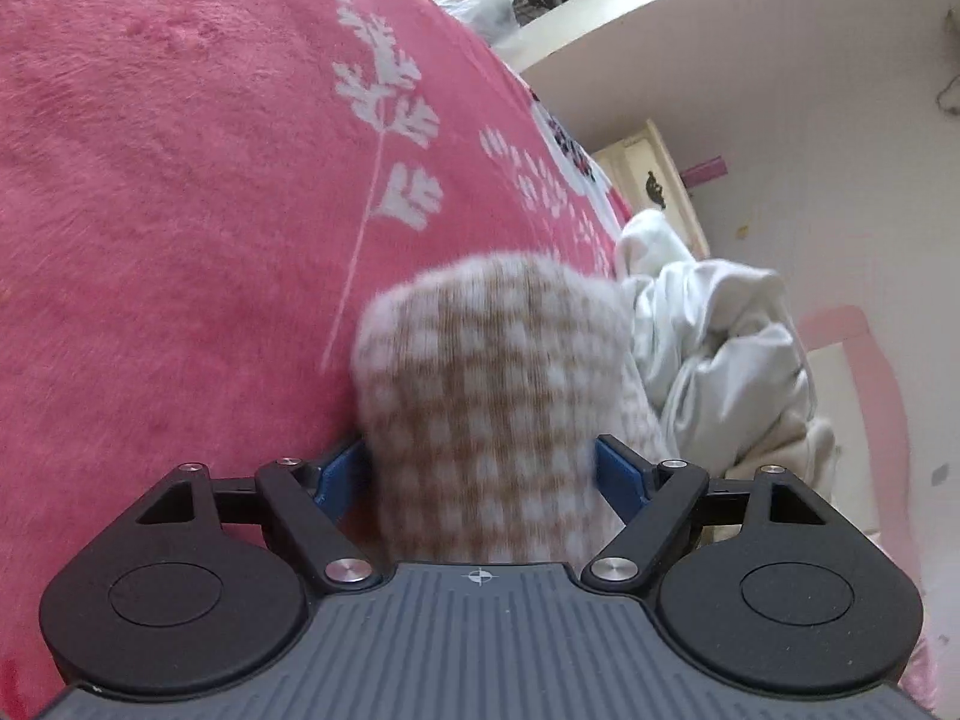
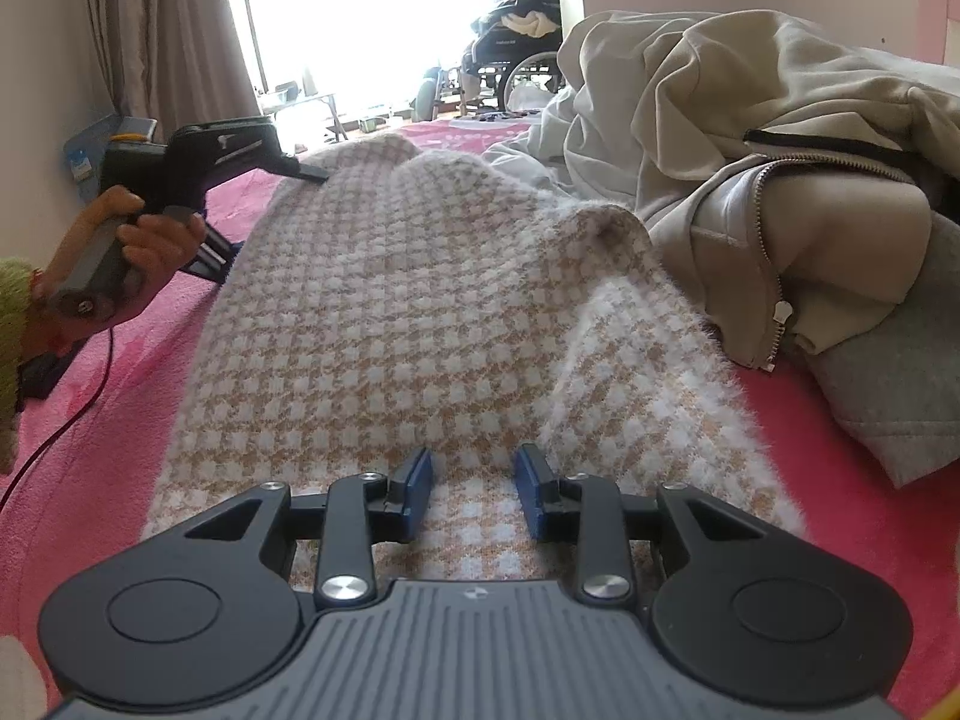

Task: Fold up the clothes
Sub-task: 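Pinch the end of the folded houndstooth coat with the left gripper, then lift the coat end with the left gripper and fold it over the coat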

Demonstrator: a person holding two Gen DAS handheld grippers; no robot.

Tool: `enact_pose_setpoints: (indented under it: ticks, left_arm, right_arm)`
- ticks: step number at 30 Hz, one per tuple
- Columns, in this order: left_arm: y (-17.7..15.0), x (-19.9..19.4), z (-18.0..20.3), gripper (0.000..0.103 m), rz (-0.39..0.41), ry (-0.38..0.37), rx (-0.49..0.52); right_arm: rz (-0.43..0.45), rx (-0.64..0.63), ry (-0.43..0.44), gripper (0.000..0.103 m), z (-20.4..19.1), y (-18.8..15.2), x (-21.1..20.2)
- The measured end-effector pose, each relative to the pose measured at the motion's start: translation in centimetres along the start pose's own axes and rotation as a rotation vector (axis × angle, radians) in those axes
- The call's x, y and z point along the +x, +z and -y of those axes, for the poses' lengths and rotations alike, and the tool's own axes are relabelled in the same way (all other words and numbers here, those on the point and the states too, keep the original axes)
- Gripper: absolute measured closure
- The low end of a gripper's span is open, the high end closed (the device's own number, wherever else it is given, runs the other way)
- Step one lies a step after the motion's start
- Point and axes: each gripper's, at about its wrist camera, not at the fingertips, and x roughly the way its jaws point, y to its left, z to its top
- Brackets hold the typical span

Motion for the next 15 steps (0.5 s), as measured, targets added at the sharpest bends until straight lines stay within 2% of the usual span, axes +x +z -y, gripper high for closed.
enact_pose_setpoints:
  ticks: [5,8,15]
  left_arm:
    - [1.5,1.7,-0.1,0.016,-0.014,-0.023,-0.030]
    - [1.3,2.0,0.3,0.016,0.017,-0.010,-0.026]
    - [0.3,1.4,1.4,0.036,0.083,0.043,0.016]
  right_arm:
    - [0.000,0.002,0.006,0.069,0.0,0.1,0.1]
    - [0.000,0.004,0.010,0.068,0.1,0.1,0.1]
    - [0.004,0.016,0.020,0.068,0.3,0.1,0.1]
